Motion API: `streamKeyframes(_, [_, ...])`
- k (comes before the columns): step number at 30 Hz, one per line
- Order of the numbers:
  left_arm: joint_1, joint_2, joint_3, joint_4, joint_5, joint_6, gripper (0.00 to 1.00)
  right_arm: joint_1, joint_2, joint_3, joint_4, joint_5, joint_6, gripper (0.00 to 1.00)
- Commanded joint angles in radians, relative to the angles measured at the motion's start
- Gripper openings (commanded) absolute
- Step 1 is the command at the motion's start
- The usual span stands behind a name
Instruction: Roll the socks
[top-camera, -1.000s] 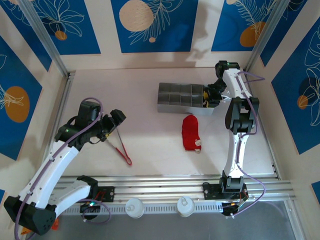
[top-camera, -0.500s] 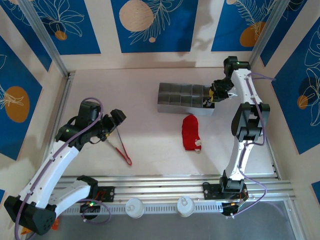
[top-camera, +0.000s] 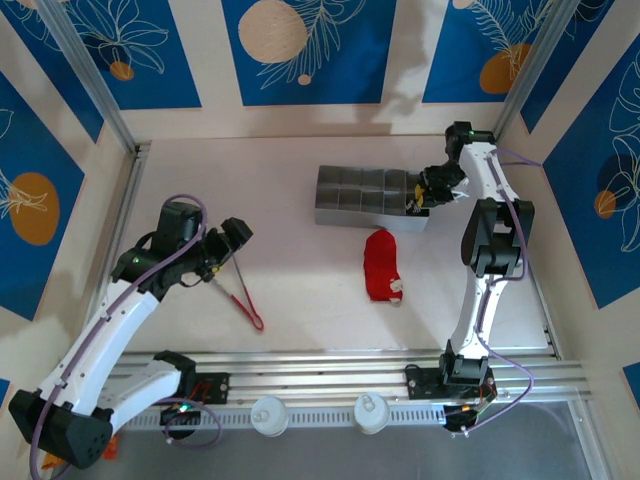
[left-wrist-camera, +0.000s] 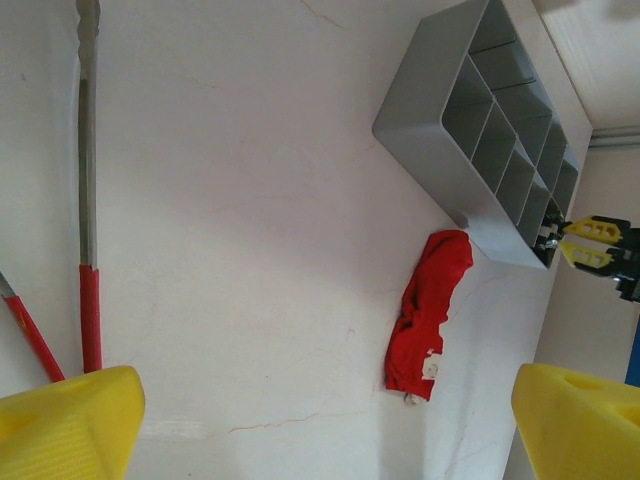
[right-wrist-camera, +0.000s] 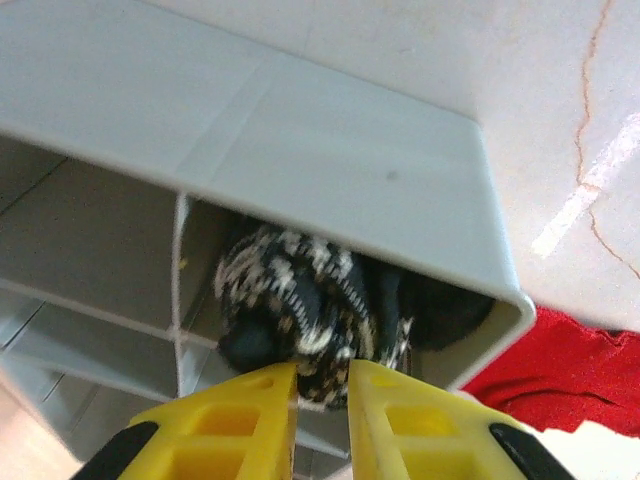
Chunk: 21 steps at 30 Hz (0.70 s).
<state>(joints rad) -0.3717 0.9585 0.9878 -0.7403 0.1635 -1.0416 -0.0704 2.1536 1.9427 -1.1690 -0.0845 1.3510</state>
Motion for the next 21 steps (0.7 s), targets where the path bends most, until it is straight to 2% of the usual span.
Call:
streamKeyframes(1, [-0.007, -0.002, 0.007, 0.013, 0.009, -0.003, 0.94, 0.007, 0.032, -0.024, -0.025, -0.018, 0.0, 0.2])
streamKeyframes(9, [-0.008, -0.01, 0.017, 0.004, 0.004, 0.0, 0.94, 0.006, 0.037, -0.001, -0.037, -0.01, -0.022, 0.2])
streamKeyframes(13, [-0.007, -0.012, 0.029, 0.007, 0.004, 0.011, 0.94, 0.007, -0.055, 0.033, -0.058, 0.045, -0.071, 0.21])
streamKeyframes(15, [-0.007, -0.012, 0.034, 0.01, 0.004, 0.02, 0.94, 0.014, -0.174, -0.01, -0.007, 0.128, -0.12, 0.32])
streamKeyframes(17, [-0.007, -0.013, 0.034, 0.012, 0.007, 0.025, 0.94, 0.028, -0.306, -0.095, 0.07, 0.202, -0.173, 0.53])
streamKeyframes(18, [-0.007, -0.012, 0.032, 0.015, 0.008, 0.026, 0.94, 0.038, -0.366, -0.15, 0.103, 0.232, -0.202, 0.59])
streamKeyframes(21, [-0.007, -0.01, 0.018, 0.032, 0.023, 0.027, 0.93, 0.059, -0.53, -0.305, 0.16, 0.294, -0.289, 0.58])
